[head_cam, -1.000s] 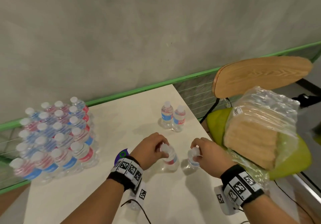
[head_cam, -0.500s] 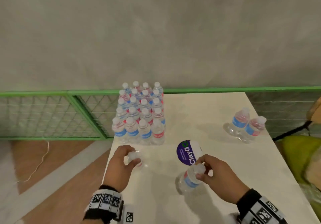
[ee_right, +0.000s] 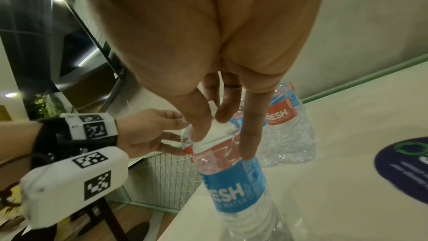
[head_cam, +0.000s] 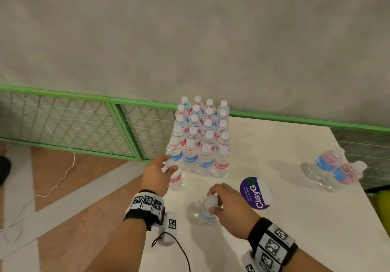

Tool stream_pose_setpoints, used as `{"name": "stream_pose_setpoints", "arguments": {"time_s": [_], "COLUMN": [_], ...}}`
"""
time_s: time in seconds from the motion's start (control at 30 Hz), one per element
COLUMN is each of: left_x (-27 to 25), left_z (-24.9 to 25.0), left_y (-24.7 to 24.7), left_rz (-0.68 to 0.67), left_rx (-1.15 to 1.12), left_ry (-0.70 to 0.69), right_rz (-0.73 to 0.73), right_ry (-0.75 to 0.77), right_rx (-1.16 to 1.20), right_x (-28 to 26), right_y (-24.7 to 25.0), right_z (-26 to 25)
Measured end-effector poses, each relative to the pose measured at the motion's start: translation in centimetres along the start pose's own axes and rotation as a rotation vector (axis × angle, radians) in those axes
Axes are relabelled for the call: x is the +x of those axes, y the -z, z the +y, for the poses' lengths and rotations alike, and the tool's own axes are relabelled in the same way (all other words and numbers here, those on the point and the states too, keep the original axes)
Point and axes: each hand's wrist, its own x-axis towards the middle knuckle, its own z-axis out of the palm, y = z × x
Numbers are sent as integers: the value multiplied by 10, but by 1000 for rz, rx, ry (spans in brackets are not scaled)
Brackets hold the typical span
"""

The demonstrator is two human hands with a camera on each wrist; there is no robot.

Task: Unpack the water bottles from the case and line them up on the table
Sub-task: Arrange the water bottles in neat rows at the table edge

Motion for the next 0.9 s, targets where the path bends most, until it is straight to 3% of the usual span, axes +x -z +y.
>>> {"name": "stream_pose_setpoints", "arguments": {"time_s": [0.6,0.9], "left_x": [34,38], "left_z": [6,-5], "left_y": [9,12], "left_rz": [-191,-176], "left_rx": [258,262], "left_ry": [-294,-371], "right_rz": [81,91], "right_ry": [5,-28], "right_rx": [-75,-38], "right_x": [103,124], "right_y": [3,4], "right_z": [-39,-42]}}
